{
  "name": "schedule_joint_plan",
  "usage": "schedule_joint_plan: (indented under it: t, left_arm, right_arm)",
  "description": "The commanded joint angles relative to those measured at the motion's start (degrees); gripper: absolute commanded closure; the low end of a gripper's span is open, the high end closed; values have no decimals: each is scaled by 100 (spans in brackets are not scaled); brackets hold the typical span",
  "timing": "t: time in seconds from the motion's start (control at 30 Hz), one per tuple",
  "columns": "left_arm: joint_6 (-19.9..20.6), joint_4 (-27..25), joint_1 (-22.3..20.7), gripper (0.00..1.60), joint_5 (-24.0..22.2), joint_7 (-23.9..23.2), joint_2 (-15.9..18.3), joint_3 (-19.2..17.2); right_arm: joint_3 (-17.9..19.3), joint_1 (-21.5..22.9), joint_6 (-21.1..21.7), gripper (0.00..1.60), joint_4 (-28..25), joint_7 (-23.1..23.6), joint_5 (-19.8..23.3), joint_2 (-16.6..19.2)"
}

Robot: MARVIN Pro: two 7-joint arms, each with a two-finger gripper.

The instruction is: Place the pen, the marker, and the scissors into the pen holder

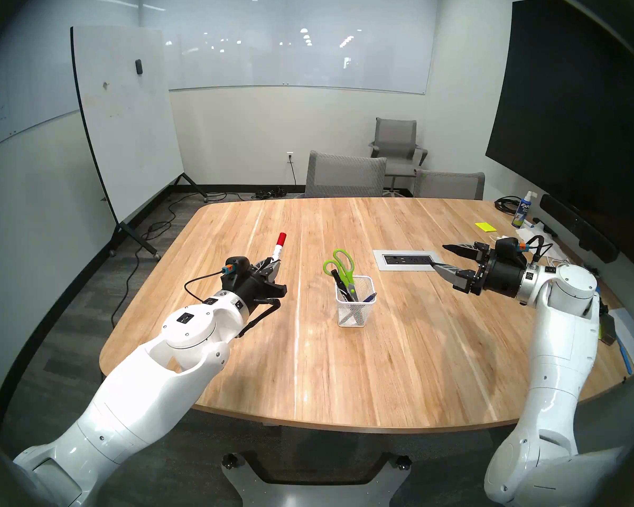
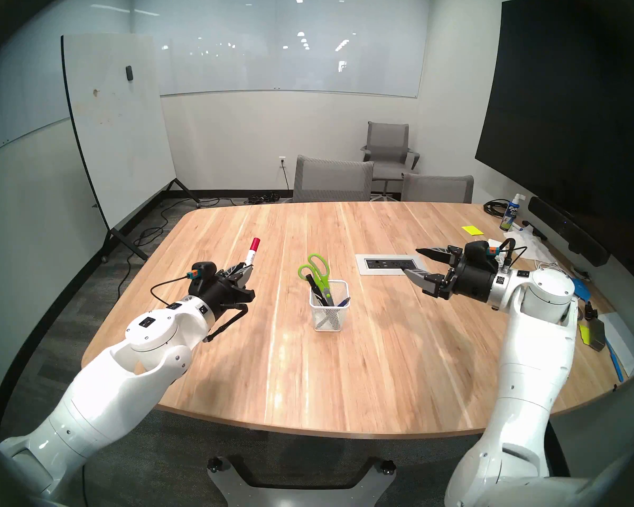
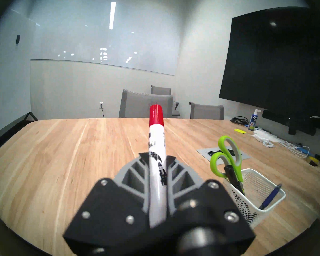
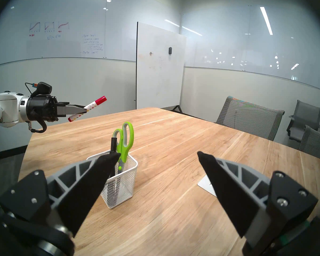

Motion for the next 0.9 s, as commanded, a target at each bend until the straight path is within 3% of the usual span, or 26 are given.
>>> schedule_joint_plan:
  t: [0.0, 0.4, 0.73, 0.87]
  left_arm:
    - [-675, -34, 522, 160, -71, -687, 105, -362]
    - [-1721, 518, 595, 160, -632, -1937, 173, -391]
    - [-2038, 842, 445, 160, -882, -2826, 153, -344]
    - [-2069, 981, 392, 160, -1176, -3190, 70, -369]
  right_arm:
    - [-14, 81, -3, 0, -96, -9, 46, 13]
    - [-14, 81, -1, 0, -98, -9, 47, 13]
    - [-14, 81, -2, 0, -98, -9, 47, 13]
    - [-14, 81, -2, 0, -98, -9, 47, 13]
